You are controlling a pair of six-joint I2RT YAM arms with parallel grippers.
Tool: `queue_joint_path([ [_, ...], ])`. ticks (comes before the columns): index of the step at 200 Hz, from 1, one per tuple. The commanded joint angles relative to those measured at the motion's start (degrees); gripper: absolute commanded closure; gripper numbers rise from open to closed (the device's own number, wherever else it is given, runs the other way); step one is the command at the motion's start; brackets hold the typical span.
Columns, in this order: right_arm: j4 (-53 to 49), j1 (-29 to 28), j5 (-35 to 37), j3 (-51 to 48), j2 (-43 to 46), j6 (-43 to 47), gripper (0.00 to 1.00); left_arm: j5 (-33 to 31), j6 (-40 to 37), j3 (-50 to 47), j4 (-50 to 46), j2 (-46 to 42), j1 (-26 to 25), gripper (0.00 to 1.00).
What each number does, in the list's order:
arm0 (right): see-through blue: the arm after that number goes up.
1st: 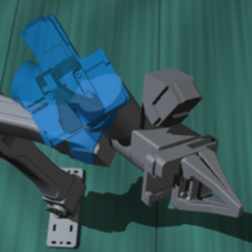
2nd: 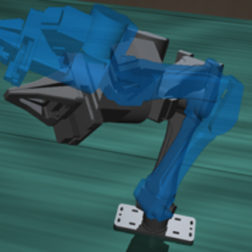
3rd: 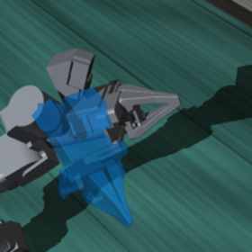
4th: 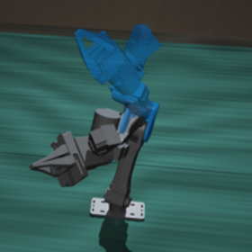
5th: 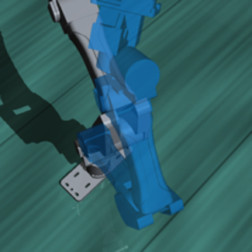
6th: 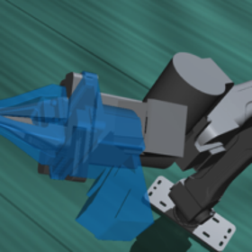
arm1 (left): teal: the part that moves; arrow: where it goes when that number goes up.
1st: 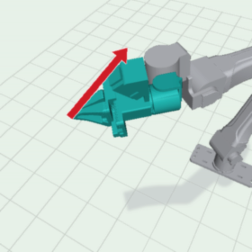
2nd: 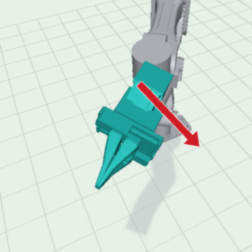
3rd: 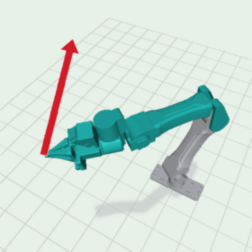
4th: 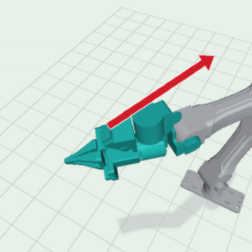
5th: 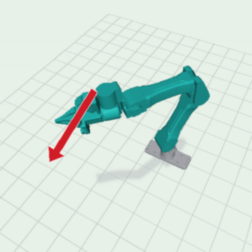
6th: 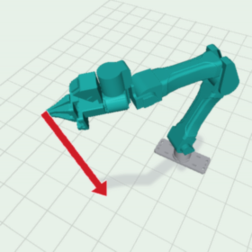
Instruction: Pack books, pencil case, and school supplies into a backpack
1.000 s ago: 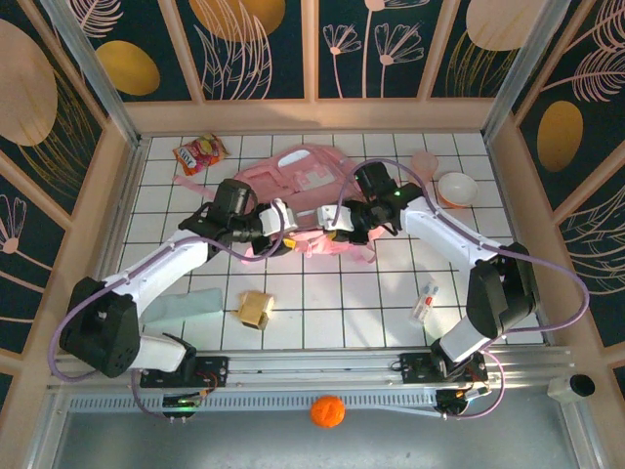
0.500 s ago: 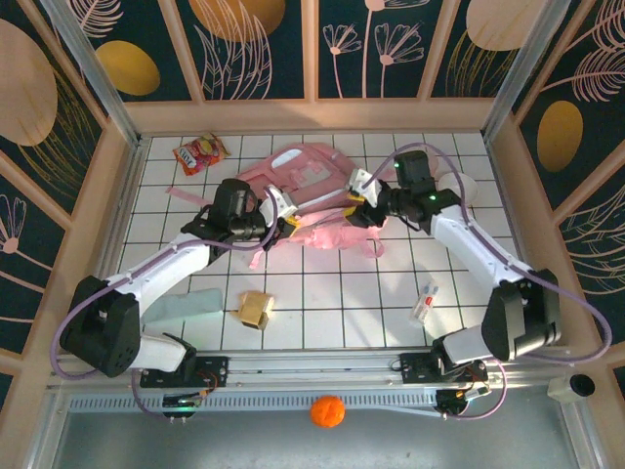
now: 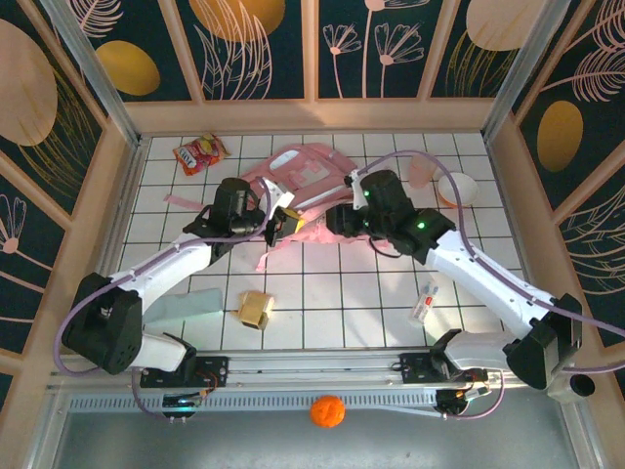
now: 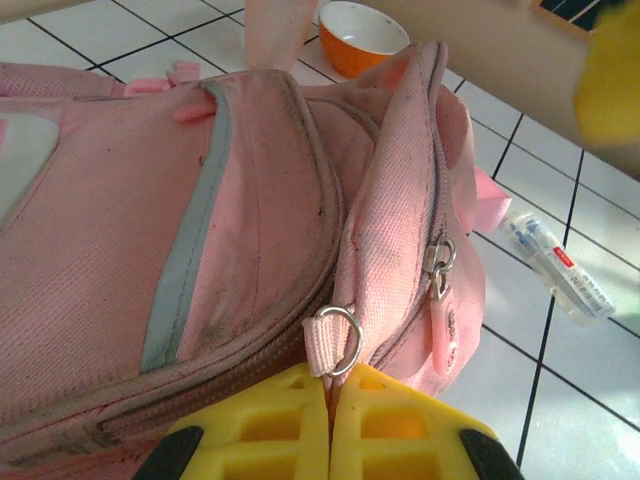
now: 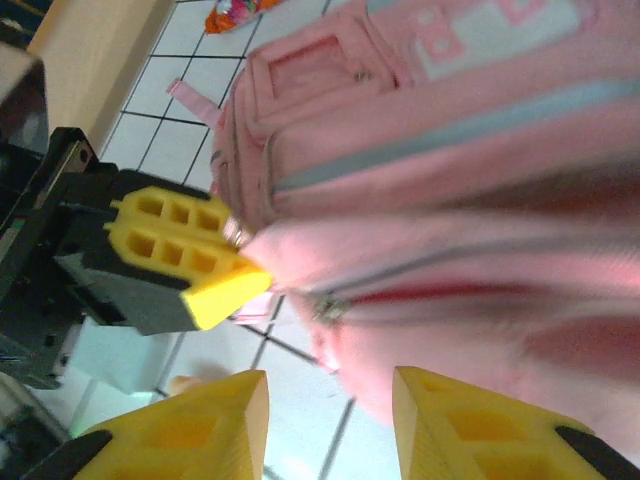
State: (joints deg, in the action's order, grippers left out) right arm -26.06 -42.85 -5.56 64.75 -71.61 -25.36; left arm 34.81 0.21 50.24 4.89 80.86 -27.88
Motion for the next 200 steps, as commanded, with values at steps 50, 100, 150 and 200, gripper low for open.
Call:
queue_joint_path([
  [50, -8.0, -6.46, 11.84, 7.17, -9.23, -19.96, 0.63, 2.47, 3.78, 4.29, 3.3, 1.58, 0.37, 1.0],
  [100, -8.86, -7.09, 16.69, 9.05, -13.8, -20.06, 0.63, 3.09, 4.89, 4.34, 4.78, 1.7, 0.37, 1.0],
  [150, -7.43, -6.48, 22.29, 7.72, -13.04, -21.57, 0.77, 2.73, 4.54, 4.69, 4.43, 1.54, 0.41, 1.0],
  [200, -7.36, -6.46, 22.83, 9.21, -14.72, -20.76, 0.77, 2.92, 4.96, 4.69, 4.69, 1.58, 0.37, 1.0],
])
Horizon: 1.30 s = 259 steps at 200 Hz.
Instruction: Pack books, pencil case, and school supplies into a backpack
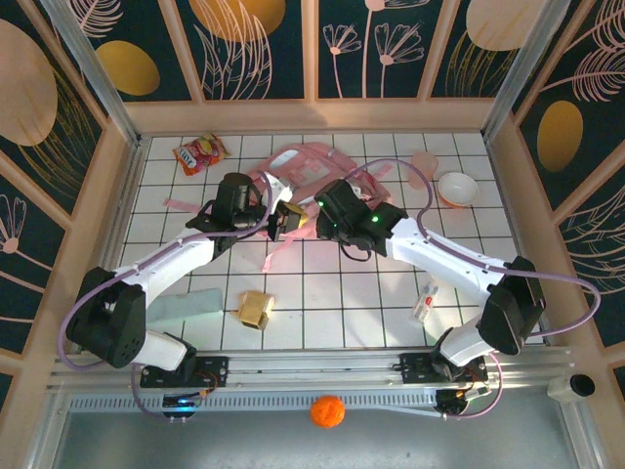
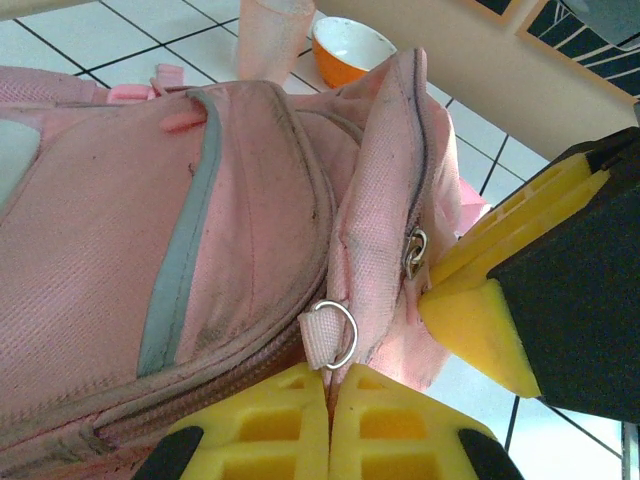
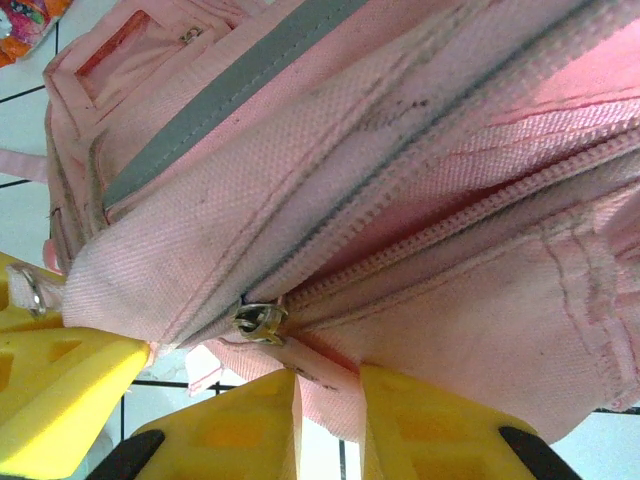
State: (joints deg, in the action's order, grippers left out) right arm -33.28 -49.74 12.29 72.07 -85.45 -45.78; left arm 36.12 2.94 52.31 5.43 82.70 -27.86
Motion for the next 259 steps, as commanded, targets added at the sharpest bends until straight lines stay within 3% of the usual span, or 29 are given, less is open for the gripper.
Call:
queue_joint_path([
  [1, -0.18, 0.43, 5.0, 2.0, -0.96, -0.31, 0.77, 1.64, 2.19, 2.62, 4.15, -0.21, 0.35, 1.0],
  [22, -2.8, 0.36, 7.02, 3.96, -2.17, -0.53, 0.66, 1.46, 2.25, 2.41, 4.15, -0.39, 0.35, 1.0],
  [49, -5.01, -0.09, 9.99, 6.01, -3.15, -0.36, 0.65, 1.24, 2.33, 2.0, 4.15, -0.64, 0.35, 1.0],
  [69, -5.8, -0.36, 11.48, 7.14, -3.45, 0.11, 0.68, 1.15, 2.47, 1.74, 4.15, -0.76, 0.35, 1.0],
  [85, -8.25, -0.49, 13.02, 9.01, -4.23, 0.19, 0.77, 1.0, 2.44, 1.6, 4.24, -0.79, 0.36, 1.0],
  [119, -9.73, -0.8, 13.34, 11.03, -5.73, 1.45, 0.78, 1.23, 2.69, 1.59, 4.5, -0.51, 0.36, 1.0],
  [150, -8.07, -0.74, 12.1, 11.11, -6.35, 3.68, 0.65, 1.23, 2.8, 1.5, 4.59, -0.59, 0.35, 1.0],
  [168, -6.45, -0.76, 10.49, 11.43, -6.56, 7.4, 0.63, 1.18, 2.79, 1.22, 4.68, -0.69, 0.4, 1.0],
  [196, -3.61, -0.71, 3.95, 11.83, -7.04, 15.76, 0.71, 1.06, 2.69, 1.16, 4.67, -0.56, 0.37, 1.0],
  [214, -4.13, -0.63, 1.33, 12.16, -7.32, 17.89, 0.81, 0.91, 2.64, 1.21, 4.76, -0.6, 0.35, 1.0],
  [259, -5.82, 1.82, -4.56, 9.45, -3.6, 16.54, 0.98, -0.64, 1.61, 0.9, 3.74, -0.67, 0.35, 1.0],
])
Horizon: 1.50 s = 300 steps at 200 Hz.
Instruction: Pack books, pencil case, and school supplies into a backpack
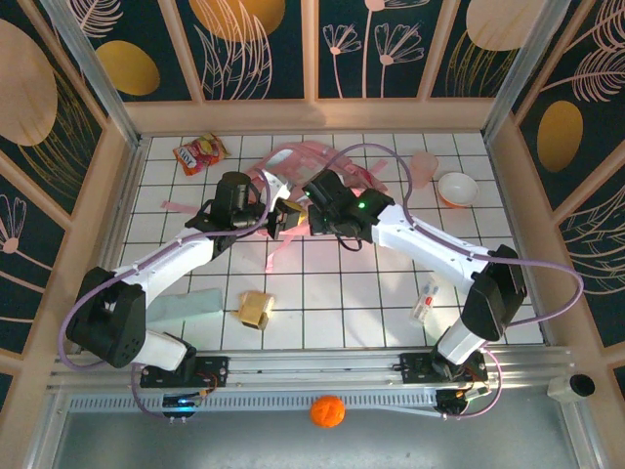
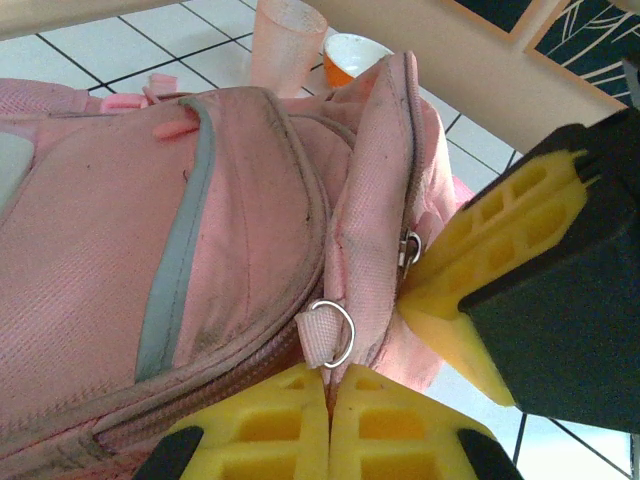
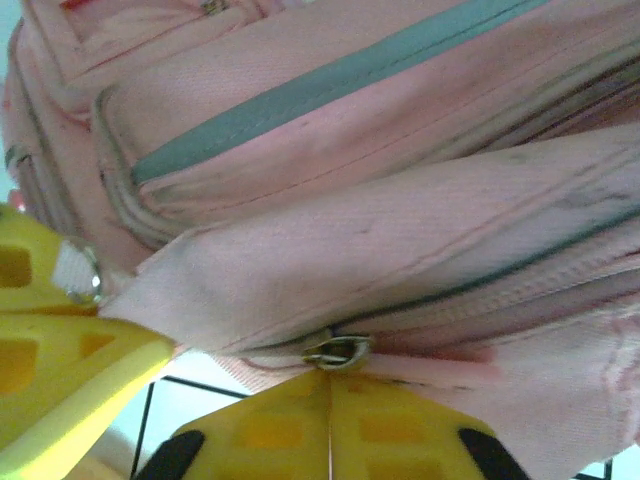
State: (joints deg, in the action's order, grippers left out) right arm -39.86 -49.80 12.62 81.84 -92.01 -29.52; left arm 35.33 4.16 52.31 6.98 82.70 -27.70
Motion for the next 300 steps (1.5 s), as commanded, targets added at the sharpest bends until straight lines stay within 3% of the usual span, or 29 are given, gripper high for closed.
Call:
queue_joint_path([
  [1, 0.75, 1.98, -5.02, -0.39, 3.05, 0.18, 0.99, 0.03, 0.31, 0.93, 2.17, -0.68, 0.24, 1.0],
  [65, 5.75, 12.76, -17.63, -12.98, 14.66, -0.14, 1.0, -2.52, -2.44, 0.56, 0.11, -1.05, 0.21, 1.0],
  [105, 5.85, 12.68, -20.43, -13.11, 15.72, 2.56, 0.97, -1.87, -2.02, 0.74, 0.38, -0.8, 0.24, 1.0],
  [125, 6.7, 8.99, -16.87, -11.91, 14.85, 4.57, 0.69, -1.3, -1.5, 1.16, 0.57, -0.59, 0.2, 1.0],
  [158, 4.71, 4.11, -9.68, -6.07, 8.94, 11.25, 0.55, -0.24, -0.61, 1.61, 1.28, -0.43, 0.19, 1.0],
  [206, 3.43, 2.94, -5.26, -1.38, 1.03, 17.71, 0.55, 0.0, -0.45, 2.25, 1.01, -0.49, 0.19, 1.0],
  [234, 2.57, 2.92, -3.72, 0.18, -0.62, 18.49, 0.72, -0.02, -0.16, 2.2, 1.19, -0.61, 0.24, 1.0],
  [248, 2.23, 2.91, -2.64, 0.19, -0.38, 18.01, 0.75, -0.09, -0.15, 2.1, 1.19, -0.69, 0.2, 1.0],
  [262, 1.44, 3.05, -0.67, 0.0, -0.18, 17.0, 0.74, -0.08, -0.18, 2.01, 1.24, -0.76, 0.22, 1.0],
  [285, 1.44, 3.1, 0.47, -0.81, 0.21, 16.75, 0.56, 0.0, -0.05, 2.0, 1.28, -0.63, 0.2, 1.0],
  [300, 3.13, 3.14, -0.76, -1.68, 0.3, 17.7, 0.53, 0.09, 0.02, 2.0, 1.28, -0.68, 0.19, 1.0],
])
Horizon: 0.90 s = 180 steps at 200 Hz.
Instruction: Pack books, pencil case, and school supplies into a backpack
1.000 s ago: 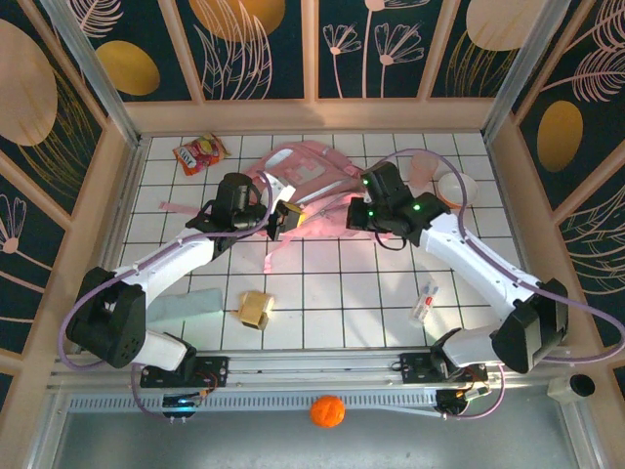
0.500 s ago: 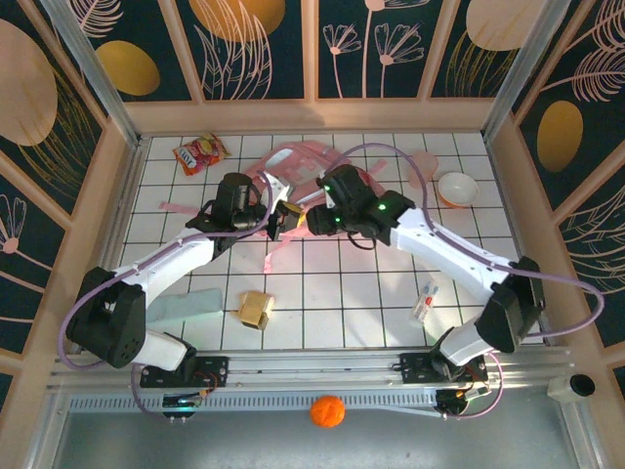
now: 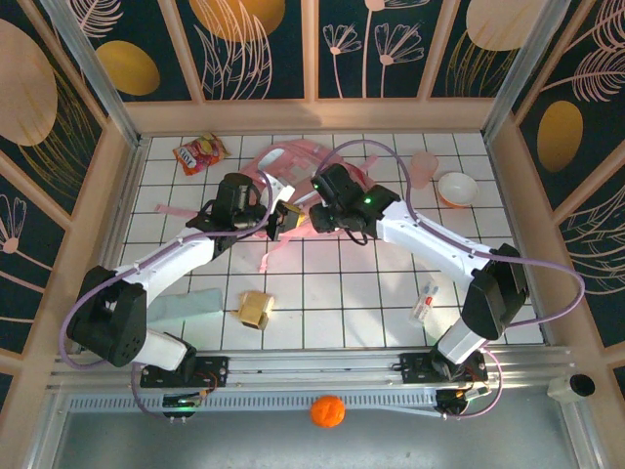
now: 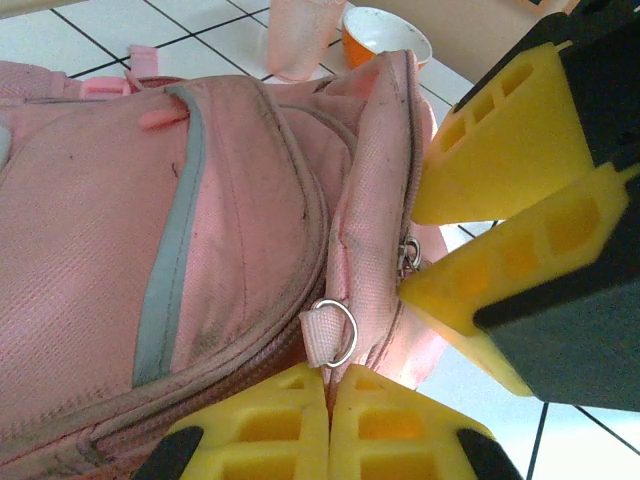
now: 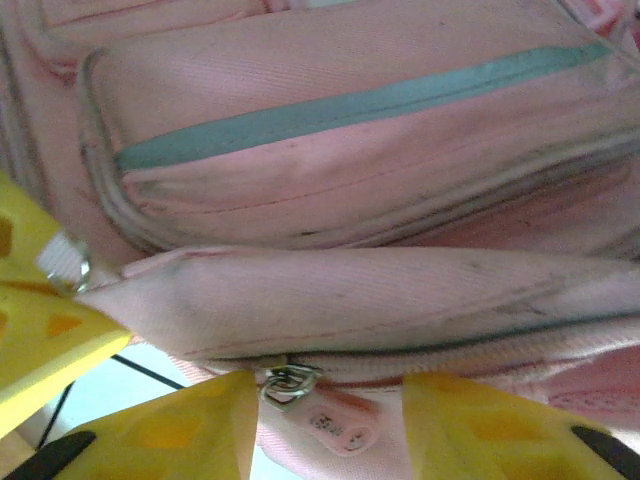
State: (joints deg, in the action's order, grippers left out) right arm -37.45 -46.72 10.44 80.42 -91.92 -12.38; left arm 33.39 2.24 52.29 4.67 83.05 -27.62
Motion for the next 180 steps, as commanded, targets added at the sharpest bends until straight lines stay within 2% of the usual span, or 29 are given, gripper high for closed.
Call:
queue_joint_path([
  [1, 0.98, 0.06, 1.25, -0.31, 0.19, 0.72, 0.53, 2.03, 1.92, 2.02, 3.59, -0.99, 0.11, 1.0],
  [17, 3.52, 0.14, -2.48, -0.99, -0.12, 2.66, 0.53, 2.18, 1.98, 2.06, 3.9, -1.03, 0.11, 1.0],
  [35, 5.38, 0.48, -8.77, -1.19, -0.67, 3.83, 0.58, 2.13, 2.15, 2.26, 4.11, -0.93, 0.11, 1.0],
  [49, 5.24, 0.58, -12.16, -1.33, -0.91, 4.13, 0.65, 1.81, 2.24, 2.26, 4.37, -0.84, 0.11, 1.0],
  [77, 2.61, 1.0, -14.48, -1.62, -0.42, 2.81, 0.83, 1.26, 2.86, 2.2, 5.48, -0.87, 0.11, 1.0],
  [114, 1.67, 3.32, -16.89, -2.28, 1.46, -1.25, 0.98, 1.42, 2.98, 2.16, 5.44, -0.69, 0.11, 1.0],
  [136, 3.03, 4.8, -17.08, -3.64, 2.56, -3.33, 0.96, 1.51, 2.95, 2.02, 5.44, -0.86, 0.11, 1.0],
  [154, 3.0, 4.33, -15.42, -3.8, 2.36, -3.72, 0.76, 1.44, 2.95, 2.02, 5.44, -0.92, 0.11, 1.0],
  [172, 2.1, 2.79, -12.79, -3.35, 1.85, -4.1, 0.66, 1.49, 3.08, 1.98, 5.52, -1.01, 0.11, 1.0],
  [180, 1.93, 2.26, -11.93, -3.3, 1.6, -4.43, 0.65, 1.49, 3.2, 2.02, 5.66, -0.96, 0.1, 1.0],
])
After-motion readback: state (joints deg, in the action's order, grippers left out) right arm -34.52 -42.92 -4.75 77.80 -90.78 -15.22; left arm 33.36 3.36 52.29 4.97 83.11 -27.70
